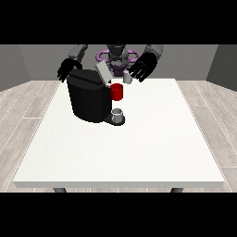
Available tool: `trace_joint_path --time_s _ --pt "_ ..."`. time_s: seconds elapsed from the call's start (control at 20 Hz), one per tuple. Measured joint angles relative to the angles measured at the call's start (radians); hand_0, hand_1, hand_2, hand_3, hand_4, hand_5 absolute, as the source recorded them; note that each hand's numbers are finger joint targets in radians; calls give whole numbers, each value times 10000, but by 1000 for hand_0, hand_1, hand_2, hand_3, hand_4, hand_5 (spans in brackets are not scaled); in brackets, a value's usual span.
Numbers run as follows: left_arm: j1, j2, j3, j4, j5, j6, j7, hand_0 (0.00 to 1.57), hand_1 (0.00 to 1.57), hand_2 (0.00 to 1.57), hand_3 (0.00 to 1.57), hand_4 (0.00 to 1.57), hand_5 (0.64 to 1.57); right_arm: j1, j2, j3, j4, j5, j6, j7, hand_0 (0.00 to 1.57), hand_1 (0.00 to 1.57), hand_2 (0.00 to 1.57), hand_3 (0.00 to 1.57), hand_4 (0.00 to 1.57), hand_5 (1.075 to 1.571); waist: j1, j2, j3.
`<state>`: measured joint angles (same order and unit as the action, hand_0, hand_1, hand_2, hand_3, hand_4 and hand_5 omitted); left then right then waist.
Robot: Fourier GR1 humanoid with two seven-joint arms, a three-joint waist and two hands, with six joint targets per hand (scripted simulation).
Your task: Insert the coffee pod into the coffee machine and close the lid
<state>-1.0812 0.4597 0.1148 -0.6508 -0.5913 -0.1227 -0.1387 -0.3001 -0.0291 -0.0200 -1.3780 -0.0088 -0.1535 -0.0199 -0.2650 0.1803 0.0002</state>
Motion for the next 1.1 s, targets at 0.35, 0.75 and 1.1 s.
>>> trace_joint_path --time_s 0.35,0.75,1.1 --pt "-660 185 85 83 -122 -89 136 1265 1265 1297 1236 485 1571 -338 -42 -42 -144 49 -71 3 0 0 0 0 519 1571 -221 460 2" --pt "-788 14 85 256 -239 -72 259 1326 1326 1335 1233 503 1571 -250 -155 -135 -312 -77 60 58 0 0 0 0 499 1571 -384 562 -1" --pt "-816 -228 -51 245 -394 -89 247 1183 1183 1251 1180 499 1571 -102 -84 -259 -246 -201 47 -172 0 0 0 0 538 1571 -311 582 1"
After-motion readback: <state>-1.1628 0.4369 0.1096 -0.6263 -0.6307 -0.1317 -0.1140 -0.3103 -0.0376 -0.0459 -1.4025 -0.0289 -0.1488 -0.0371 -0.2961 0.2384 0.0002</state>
